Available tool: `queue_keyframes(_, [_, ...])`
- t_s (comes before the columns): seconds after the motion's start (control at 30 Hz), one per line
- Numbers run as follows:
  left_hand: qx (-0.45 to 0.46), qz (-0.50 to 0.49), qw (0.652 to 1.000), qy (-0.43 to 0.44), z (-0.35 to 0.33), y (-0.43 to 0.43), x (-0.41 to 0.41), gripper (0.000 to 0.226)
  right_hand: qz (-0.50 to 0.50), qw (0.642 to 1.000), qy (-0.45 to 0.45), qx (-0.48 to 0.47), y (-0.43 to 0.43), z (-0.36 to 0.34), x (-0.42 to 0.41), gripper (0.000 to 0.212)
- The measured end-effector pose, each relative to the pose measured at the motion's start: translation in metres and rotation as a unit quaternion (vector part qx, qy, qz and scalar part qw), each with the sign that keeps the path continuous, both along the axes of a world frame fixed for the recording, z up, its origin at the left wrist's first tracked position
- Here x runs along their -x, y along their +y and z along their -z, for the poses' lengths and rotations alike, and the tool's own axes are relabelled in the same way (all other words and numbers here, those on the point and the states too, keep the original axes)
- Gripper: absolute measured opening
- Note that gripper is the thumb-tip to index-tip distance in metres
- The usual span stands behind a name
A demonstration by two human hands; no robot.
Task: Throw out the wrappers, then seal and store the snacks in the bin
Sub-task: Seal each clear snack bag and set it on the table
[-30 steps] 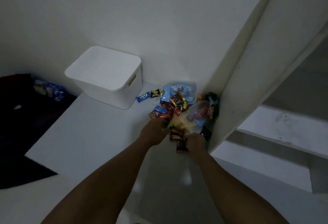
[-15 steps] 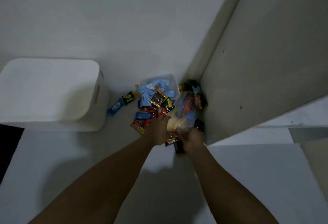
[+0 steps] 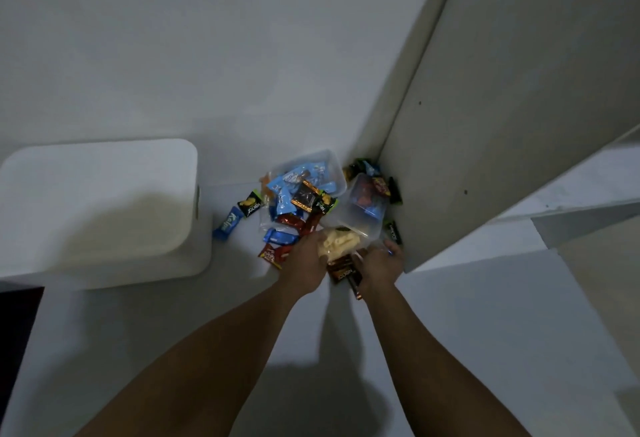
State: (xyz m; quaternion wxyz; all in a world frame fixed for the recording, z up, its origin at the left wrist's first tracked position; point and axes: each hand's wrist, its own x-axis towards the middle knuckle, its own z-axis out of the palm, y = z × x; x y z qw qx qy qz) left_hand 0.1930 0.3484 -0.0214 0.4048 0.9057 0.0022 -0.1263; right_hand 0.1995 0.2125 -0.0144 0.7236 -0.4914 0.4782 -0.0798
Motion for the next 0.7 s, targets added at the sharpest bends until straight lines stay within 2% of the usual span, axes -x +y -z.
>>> queue_keyframes(0.07, [0.006,-0.004,1.0,0.013,0.001,0.003,0.006,0.04,-0.049,0.994,0.014,0.095,-0.001,0.004,0.01,0.039])
queue_keyframes(0.2, [0.048,-0.012,0.998,0.05,0.005,0.007,0.024,0.04,-0.103,0.97,-0.005,0.219,0.002,-0.012,0.034,0.024])
queue_keyframes(0.33, [0.079,-0.033,0.993,0.076,-0.007,0.004,0.029,0.036,-0.092,0.972,-0.065,0.208,-0.002,-0.026,0.045,0.019])
queue_keyframes(0.4, [0.105,-0.063,0.988,0.092,-0.018,-0.001,0.028,0.043,-0.097,0.974,-0.077,0.191,-0.005,-0.033,0.048,0.022])
queue_keyframes(0.53, [0.158,-0.112,0.98,0.053,-0.042,-0.017,0.03,0.041,-0.149,0.953,-0.124,0.233,-0.008,-0.059,0.057,0.024])
queue_keyframes(0.63, [0.24,-0.174,0.953,0.068,-0.067,-0.029,0.026,0.037,-0.194,0.933,-0.174,0.25,-0.017,-0.078,0.064,0.025])
queue_keyframes(0.7, [0.294,-0.235,0.923,0.078,-0.086,-0.032,0.023,0.025,-0.215,0.925,-0.199,0.242,-0.028,-0.092,0.064,0.028])
